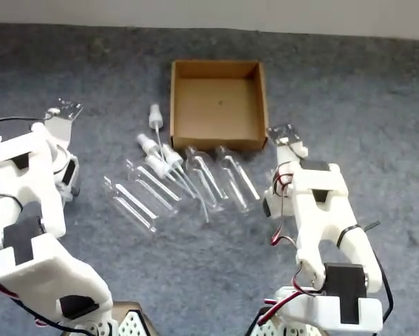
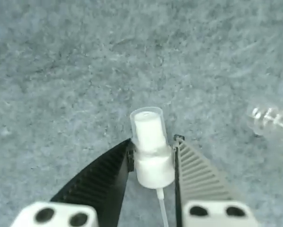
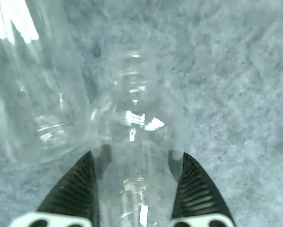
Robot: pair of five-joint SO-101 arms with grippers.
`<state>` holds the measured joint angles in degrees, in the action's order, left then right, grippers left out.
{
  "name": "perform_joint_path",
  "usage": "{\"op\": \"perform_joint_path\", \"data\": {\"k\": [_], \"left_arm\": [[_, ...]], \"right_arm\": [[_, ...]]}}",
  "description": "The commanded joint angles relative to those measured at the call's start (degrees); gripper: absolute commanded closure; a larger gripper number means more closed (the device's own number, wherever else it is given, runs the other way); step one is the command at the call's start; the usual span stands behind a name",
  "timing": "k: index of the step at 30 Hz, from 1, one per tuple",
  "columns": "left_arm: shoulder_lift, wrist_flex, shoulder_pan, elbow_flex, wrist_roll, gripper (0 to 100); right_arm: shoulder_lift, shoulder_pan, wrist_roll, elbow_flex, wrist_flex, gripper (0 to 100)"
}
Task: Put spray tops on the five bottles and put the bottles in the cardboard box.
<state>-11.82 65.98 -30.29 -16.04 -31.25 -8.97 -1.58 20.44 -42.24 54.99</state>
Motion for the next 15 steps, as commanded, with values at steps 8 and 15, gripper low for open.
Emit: {"op": "perform_joint_path", "data": {"k": [8, 15], "left_arm": [[-9.01, -5.89, -3.21, 0.92, 0.35, 90], [2.86, -2.02, -3.21, 3.12, 0.7, 99]], "right_arm": [[-3.12, -0.66, -0.26, 0.57, -0.75, 99.5], [-3.74, -0.4, -0.26, 0.92, -0.48, 99.5]]}}
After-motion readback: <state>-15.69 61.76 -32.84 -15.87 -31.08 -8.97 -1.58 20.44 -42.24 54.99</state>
